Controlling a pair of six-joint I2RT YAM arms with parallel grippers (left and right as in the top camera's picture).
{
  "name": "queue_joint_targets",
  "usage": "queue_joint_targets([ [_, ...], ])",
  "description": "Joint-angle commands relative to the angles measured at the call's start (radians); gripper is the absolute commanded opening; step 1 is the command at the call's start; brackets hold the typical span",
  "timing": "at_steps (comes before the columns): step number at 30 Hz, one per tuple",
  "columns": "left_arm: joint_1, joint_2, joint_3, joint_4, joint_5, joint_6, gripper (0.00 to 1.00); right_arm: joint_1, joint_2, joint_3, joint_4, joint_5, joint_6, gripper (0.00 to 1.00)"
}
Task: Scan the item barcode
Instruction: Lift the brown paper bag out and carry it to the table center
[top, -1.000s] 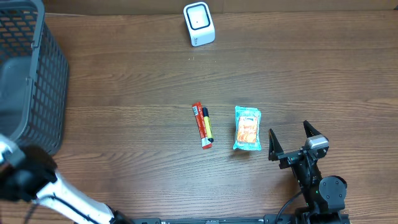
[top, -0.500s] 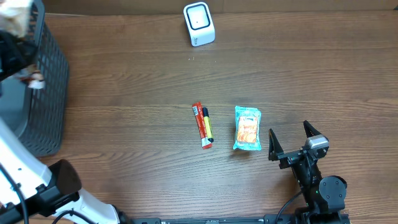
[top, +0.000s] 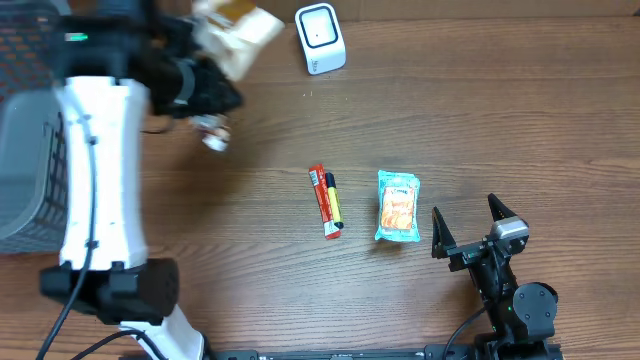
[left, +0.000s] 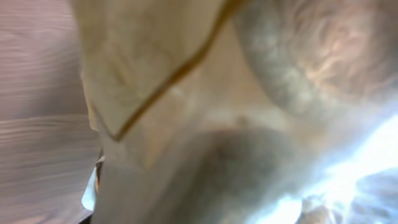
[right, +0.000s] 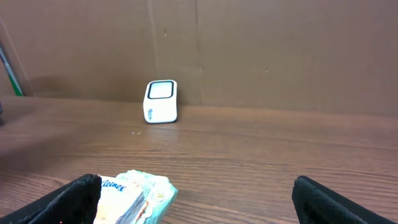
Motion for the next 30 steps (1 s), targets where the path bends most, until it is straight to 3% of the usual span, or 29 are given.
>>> queue_joint_targets([
  [1,-0.087,0.002,-0.117,0.066,-0.049,-0.153,0.04,-0.002,-0.003,-0.011,0.004,0.01,-0.003,1.0],
  [10,-0.229,0.002,-0.445,0.328,-0.072,-0.324,0.04,-0.002,-0.003,-0.011,0.004,0.01,-0.003,1.0],
  [15,-0.254,0.002,-0.587,0.373,-0.074,-0.476,0.04,-0.002,-0.003,-0.011,0.004,0.01,-0.003,1.0],
  [21,-0.259,0.003,-0.708,0.391,-0.13,-0.501,0.04,-0.002,-0.003,-0.011,0.004,0.01,-0.003,1.0],
  [30,-0.333,0.003,-0.898,0.516,-0.216,-0.734,0.04,-0.002,-0.003,-0.011,0.004,0.01,-0.003,1.0],
])
